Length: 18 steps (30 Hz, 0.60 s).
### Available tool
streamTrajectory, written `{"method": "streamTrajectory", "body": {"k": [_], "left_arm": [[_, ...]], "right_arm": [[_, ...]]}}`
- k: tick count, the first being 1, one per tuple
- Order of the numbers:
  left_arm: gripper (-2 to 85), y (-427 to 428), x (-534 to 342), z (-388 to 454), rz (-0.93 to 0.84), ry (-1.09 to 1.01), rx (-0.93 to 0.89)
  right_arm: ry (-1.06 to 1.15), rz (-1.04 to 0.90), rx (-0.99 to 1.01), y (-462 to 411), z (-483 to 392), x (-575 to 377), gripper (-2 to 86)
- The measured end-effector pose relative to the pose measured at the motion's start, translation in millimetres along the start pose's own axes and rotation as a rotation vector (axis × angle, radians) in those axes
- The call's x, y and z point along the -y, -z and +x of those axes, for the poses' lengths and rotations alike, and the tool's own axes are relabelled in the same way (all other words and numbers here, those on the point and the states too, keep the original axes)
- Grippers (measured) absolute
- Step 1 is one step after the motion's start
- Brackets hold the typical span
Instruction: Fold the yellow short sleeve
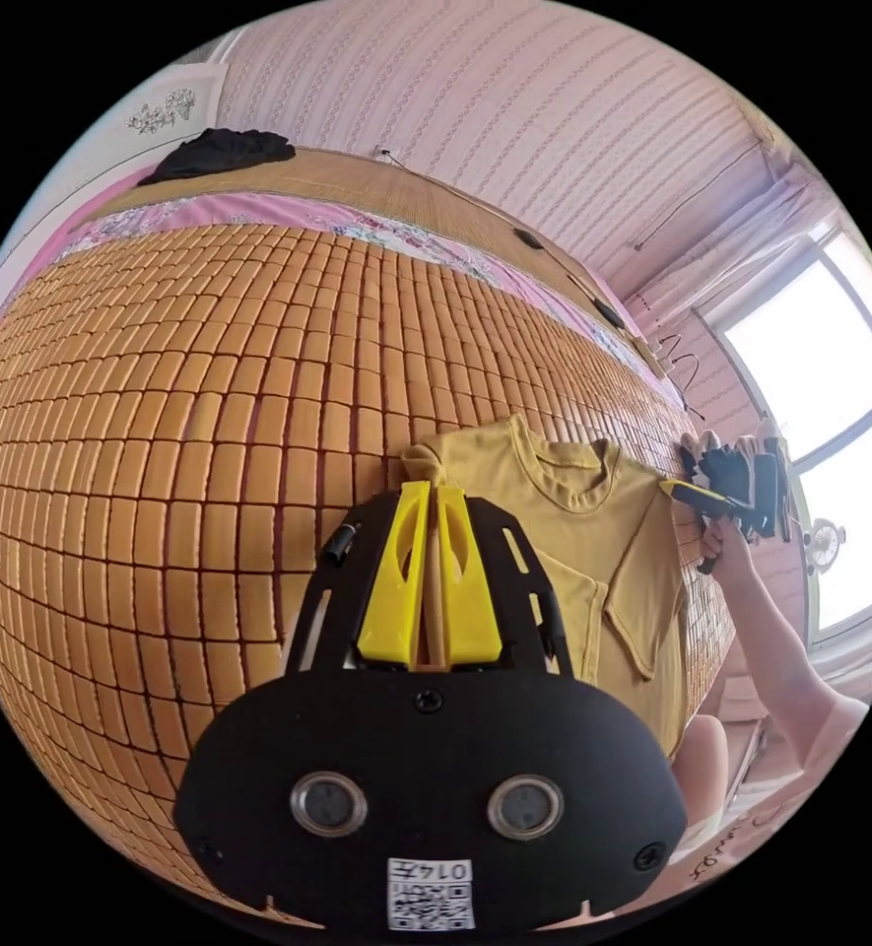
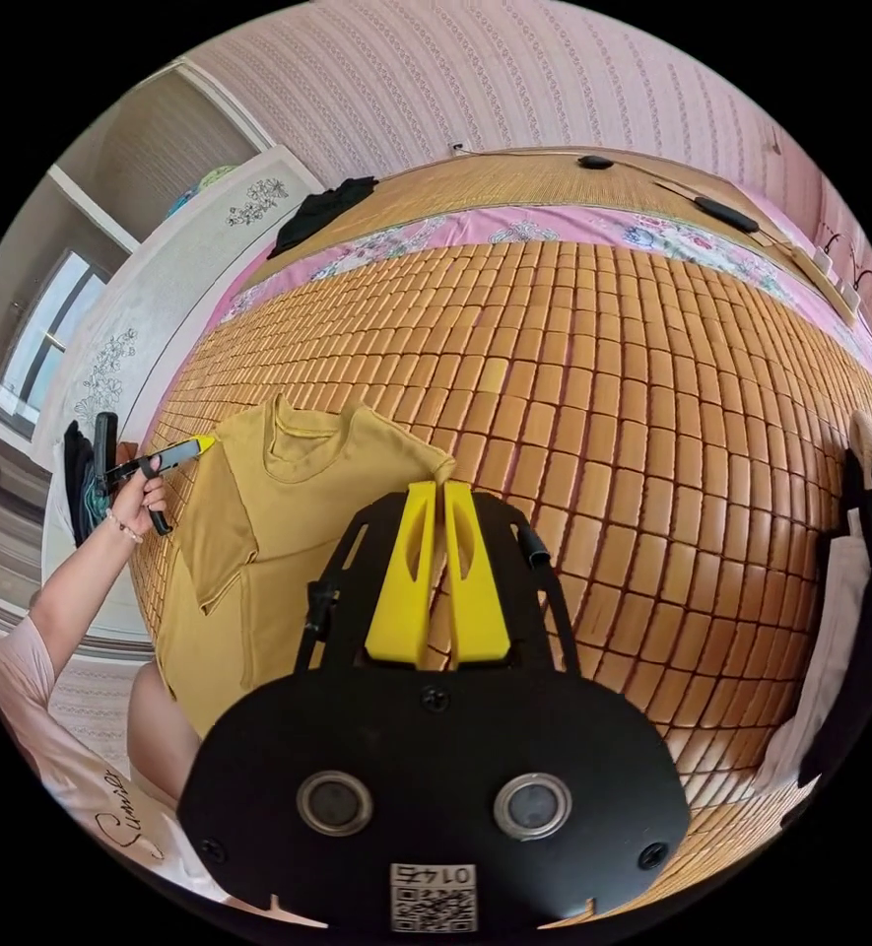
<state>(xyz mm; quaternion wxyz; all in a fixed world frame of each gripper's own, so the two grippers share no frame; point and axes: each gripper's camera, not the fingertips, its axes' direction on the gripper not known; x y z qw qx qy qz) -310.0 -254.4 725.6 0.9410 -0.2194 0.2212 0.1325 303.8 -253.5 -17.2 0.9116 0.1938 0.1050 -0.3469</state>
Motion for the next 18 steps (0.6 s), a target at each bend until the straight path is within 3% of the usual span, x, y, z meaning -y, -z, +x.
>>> {"method": "streamTrajectory", "body": {"k": [5, 10, 13, 18], "left_arm": [[-1.0, 37.1, 9.7, 3.7, 0.113, 0.033, -0.086], [-1.0, 89.9, -7.1, 30.3, 0.170, -0.089, -0.132], [-0.9, 129.3, -57.7, 49.3, 0.210, -0.185, -0.190], [-0.9, 168.7, -187.5, 57.5, 0.082, -0.215, -0.164]], "right_arm": [[-0.007, 0.093, -0.025, 40.3, -7.2, 16.7, 0.6], [0.104, 0.168, 0.004, 87.7, -42.4, -3.6, 0.6], [0.154, 0.195, 0.084, 115.7, -67.9, -52.9, 0.7], [0.173, 0.141, 0.186, 134.7, -104.5, -172.5, 0.8]]}}
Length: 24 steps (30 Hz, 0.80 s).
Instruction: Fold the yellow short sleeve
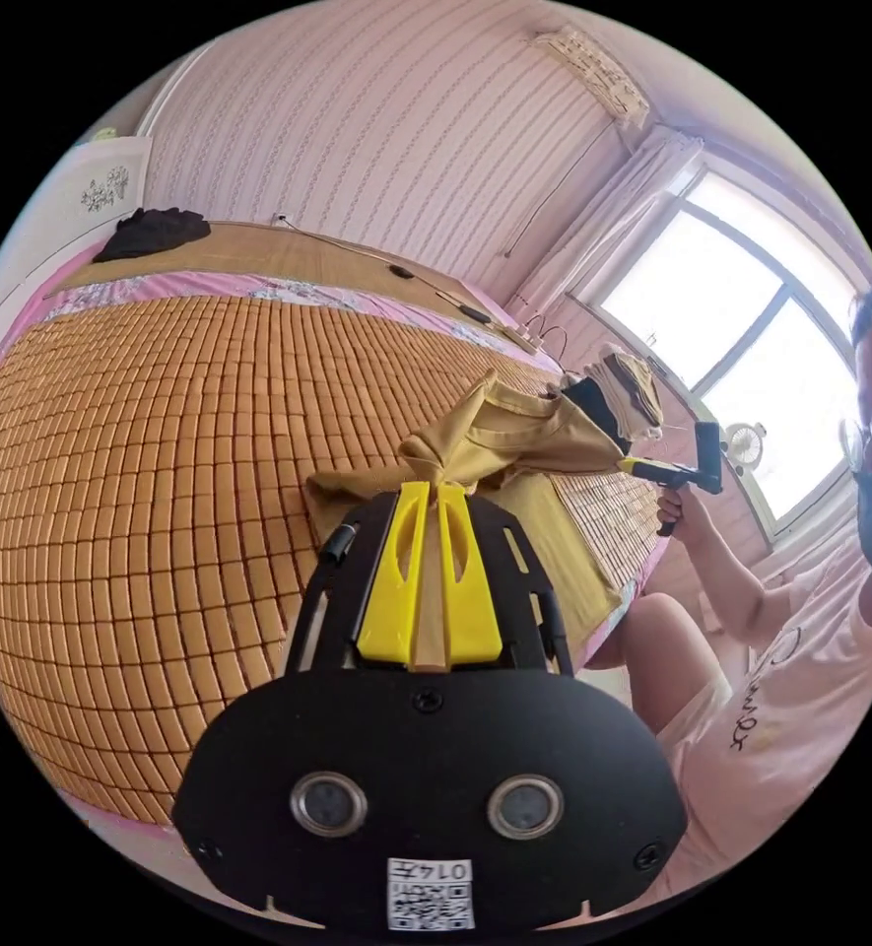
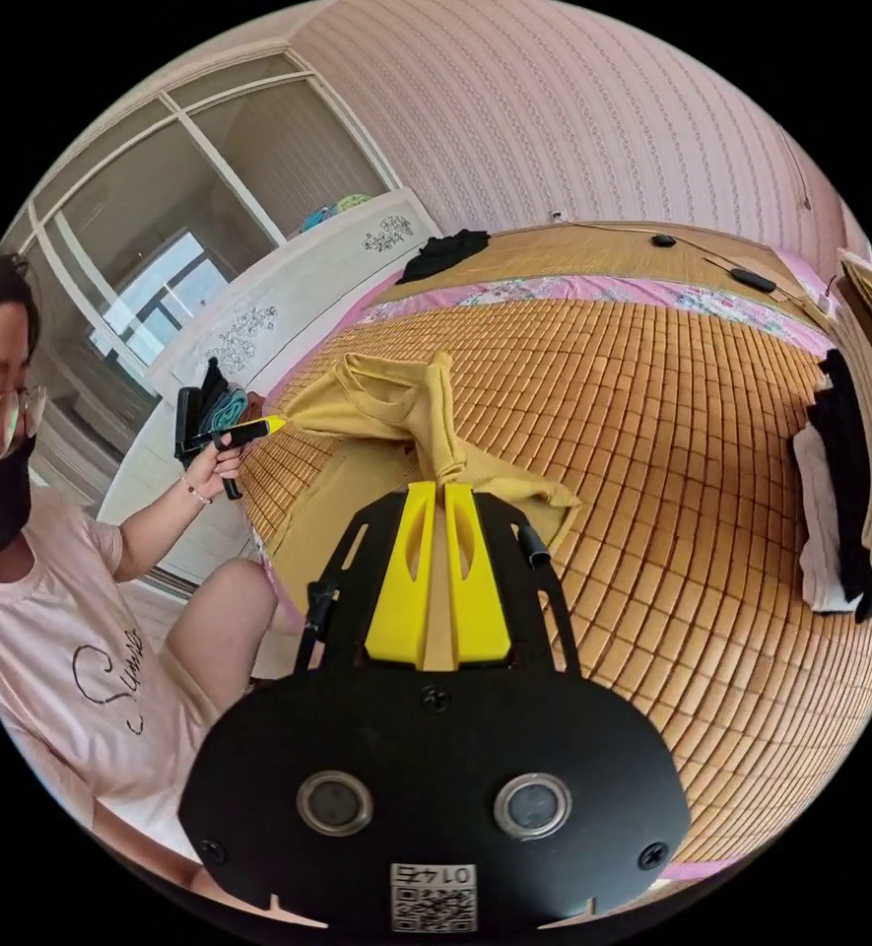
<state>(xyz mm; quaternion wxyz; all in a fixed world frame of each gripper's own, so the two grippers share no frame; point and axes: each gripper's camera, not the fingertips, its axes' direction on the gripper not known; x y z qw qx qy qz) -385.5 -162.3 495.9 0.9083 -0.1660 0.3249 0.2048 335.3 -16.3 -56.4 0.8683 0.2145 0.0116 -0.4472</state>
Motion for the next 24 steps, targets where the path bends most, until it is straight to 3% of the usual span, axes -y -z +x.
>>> {"method": "streamTrajectory", "body": {"k": [5, 11, 17, 22, 24], "left_arm": [[-0.7, -14.5, -90.7, -8.7, -0.169, 0.179, 0.035], [1.4, -5.2, -123.7, -9.0, -0.142, 0.286, 0.063], [-0.2, 29.5, -102.6, 45.5, -0.072, 0.081, 0.195], [4.4, -35.9, -70.1, 91.7, -0.105, -0.029, 0.153], [4.7, -73.1, -62.7, 100.1, -0.213, -0.050, 0.208]], "right_arm": [[-0.205, -0.252, -0.075, -47.8, -7.6, -113.2, 0.9], [-0.345, -0.115, -0.093, -35.1, -14.3, -137.4, 1.0], [-0.207, -0.097, -0.235, -17.7, -62.3, -104.8, 1.7], [-0.110, -0.189, -0.194, -79.9, -96.5, -54.5, 5.4], [-0.116, -0.235, -0.219, -102.6, -102.4, -43.7, 5.6]]}}
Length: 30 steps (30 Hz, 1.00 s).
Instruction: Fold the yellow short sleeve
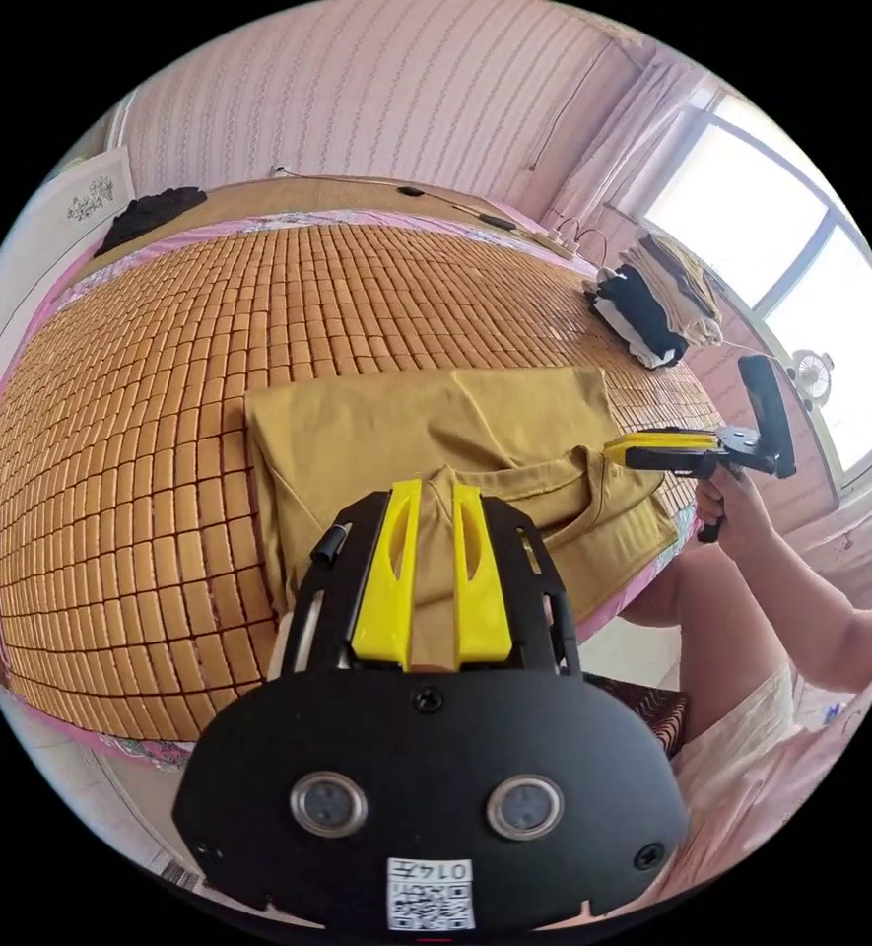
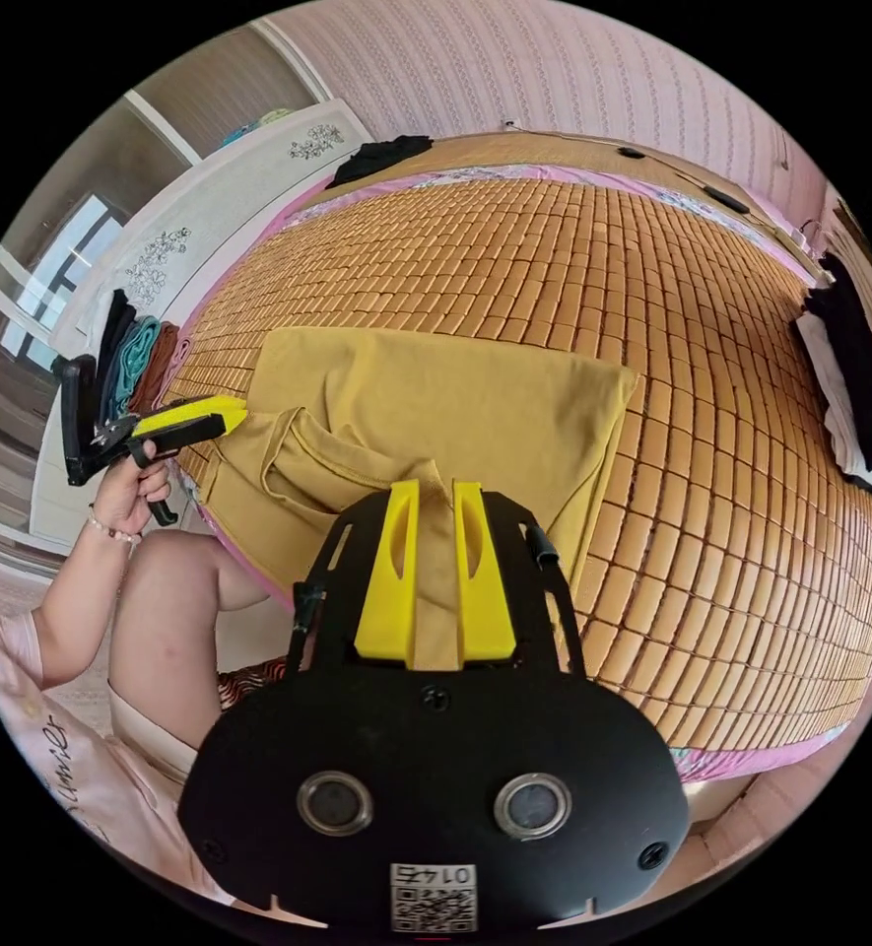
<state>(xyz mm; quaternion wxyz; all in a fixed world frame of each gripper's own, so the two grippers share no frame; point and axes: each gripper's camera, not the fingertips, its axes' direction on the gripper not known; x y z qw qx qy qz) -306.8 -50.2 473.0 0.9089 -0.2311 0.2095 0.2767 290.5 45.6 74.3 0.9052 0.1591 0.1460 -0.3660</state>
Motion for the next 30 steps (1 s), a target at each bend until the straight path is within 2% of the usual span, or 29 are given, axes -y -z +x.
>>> {"method": "streamTrajectory", "body": {"k": [3, 6, 10, 13, 17, 23, 27, 30], "left_arm": [[0.5, -27.2, -1.5, 0.0, -0.097, 0.005, -0.032], [-0.6, -16.0, -9.8, -2.2, -0.116, 0.012, -0.110], [-0.8, 15.6, -38.9, 12.0, -0.069, -0.067, -0.127], [-0.2, 31.8, -67.3, 25.4, -0.071, -0.126, -0.160], [2.4, 46.1, -94.4, 33.8, -0.083, -0.144, -0.166], [3.3, 59.2, -93.0, 30.0, 0.041, -0.087, -0.129], [4.4, 10.1, -73.6, 47.3, -0.078, -0.140, -0.169], [3.6, -13.9, -75.8, 57.1, -0.191, -0.145, -0.048]], "right_arm": [[-0.015, -0.076, -0.030, -21.5, -9.9, 6.9, 3.8], [-0.005, -0.028, 0.012, -7.6, -14.8, -1.0, 1.8], [0.096, 0.074, 0.143, 31.5, -33.4, -29.6, 1.1], [0.200, -0.048, 0.188, 32.4, -52.4, -50.7, 1.0], [0.233, -0.218, 0.094, 17.5, -70.9, -69.5, 0.9], [0.199, -0.135, 0.034, 27.8, -86.5, -39.9, 1.6], [0.227, -0.138, 0.047, 12.1, -110.7, -13.6, 3.1], [0.268, -0.255, 0.035, -14.6, -131.1, -11.1, 3.9]]}}
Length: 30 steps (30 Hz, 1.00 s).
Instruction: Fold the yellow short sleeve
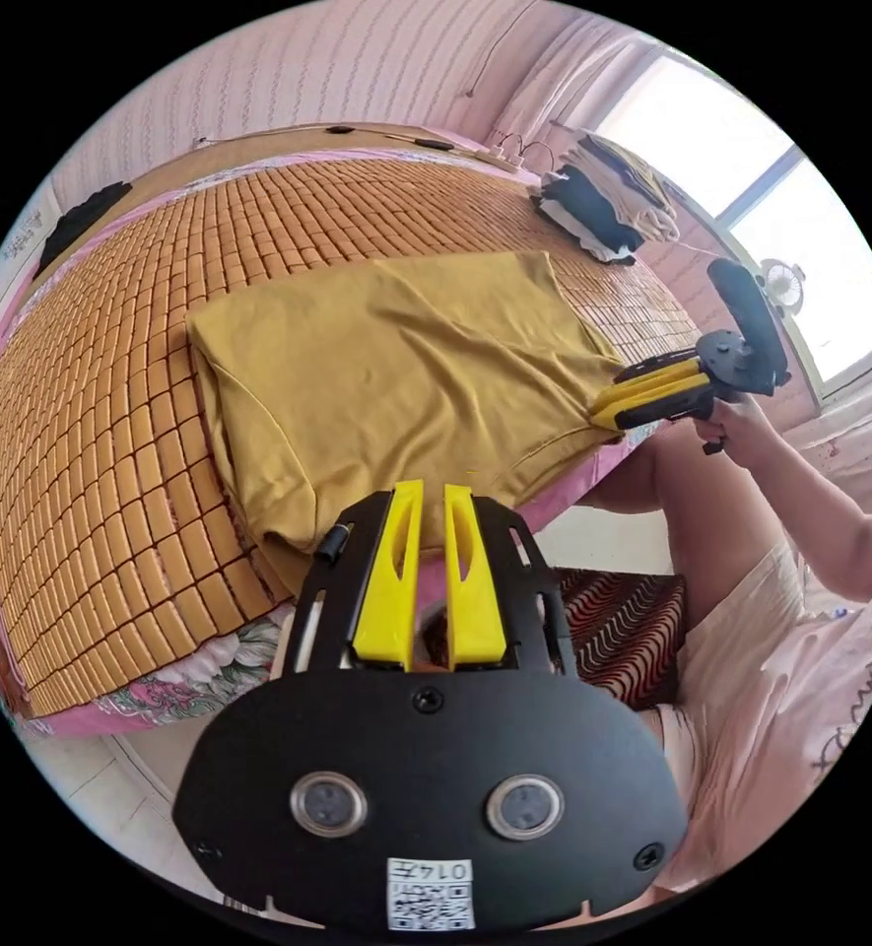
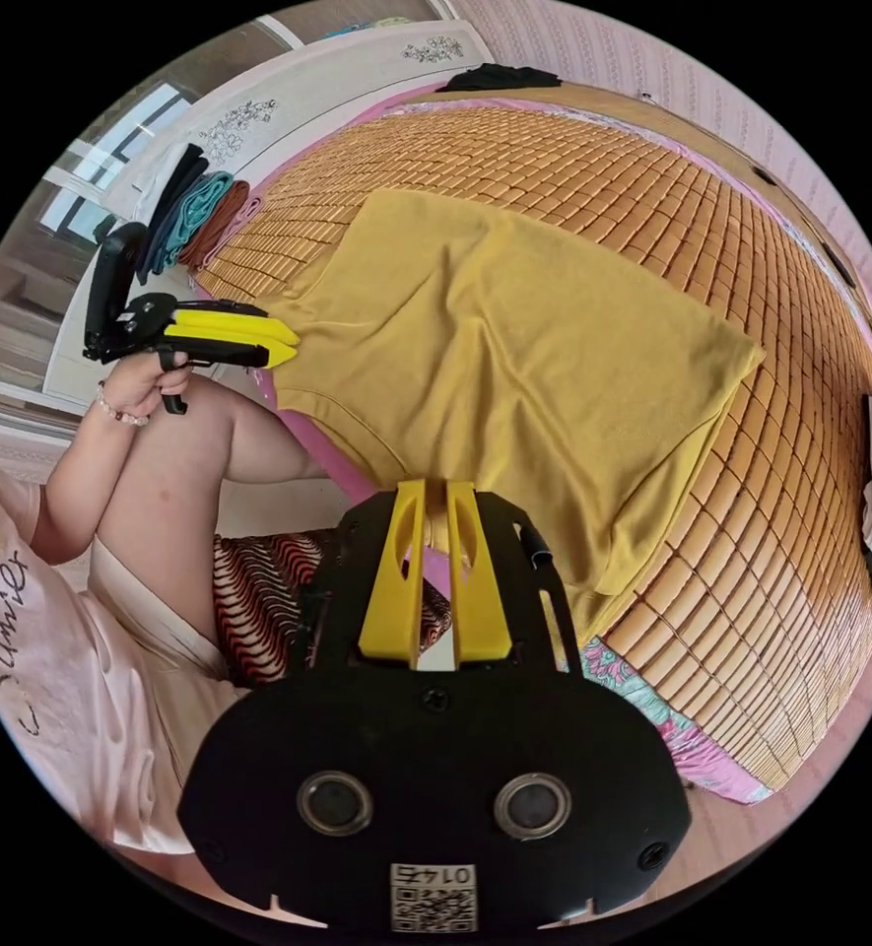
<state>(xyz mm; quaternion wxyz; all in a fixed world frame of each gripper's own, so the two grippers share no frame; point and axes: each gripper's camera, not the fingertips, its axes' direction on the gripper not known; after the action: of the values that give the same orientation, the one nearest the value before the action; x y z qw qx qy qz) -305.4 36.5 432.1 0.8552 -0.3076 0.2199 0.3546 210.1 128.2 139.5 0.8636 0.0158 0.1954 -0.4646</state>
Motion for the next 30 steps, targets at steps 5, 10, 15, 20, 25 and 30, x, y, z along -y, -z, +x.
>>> {"method": "streamTrajectory", "body": {"k": [5, 10, 15, 20, 25, 30], "left_arm": [[1.5, -5.7, -15.8, -11.9, -0.020, 0.077, -0.072], [0.6, 22.7, -24.0, -12.7, 0.161, 0.102, -0.044], [-0.7, -0.2, -24.1, -27.0, 0.083, 0.222, 0.102], [-1.0, -9.6, -38.1, -28.3, 0.081, 0.244, 0.125], [-0.9, -0.4, -43.7, -5.3, 0.157, 0.182, 0.176], [0.0, -7.0, -18.4, 72.5, 0.285, -0.126, 0.044]], "right_arm": [[0.012, -0.032, -0.013, -0.5, -20.7, -7.5, 4.7], [-0.061, 0.074, -0.058, 33.4, -5.7, 8.6, 5.0], [-0.266, 0.051, -0.198, 25.9, 30.1, 28.0, 0.9], [-0.329, 0.036, -0.208, 23.3, 35.5, 25.6, -0.6], [-0.251, 0.063, -0.242, 40.5, -0.1, 32.4, -0.7], [-0.102, 0.083, -0.213, 39.3, -49.1, 51.4, -0.9]]}}
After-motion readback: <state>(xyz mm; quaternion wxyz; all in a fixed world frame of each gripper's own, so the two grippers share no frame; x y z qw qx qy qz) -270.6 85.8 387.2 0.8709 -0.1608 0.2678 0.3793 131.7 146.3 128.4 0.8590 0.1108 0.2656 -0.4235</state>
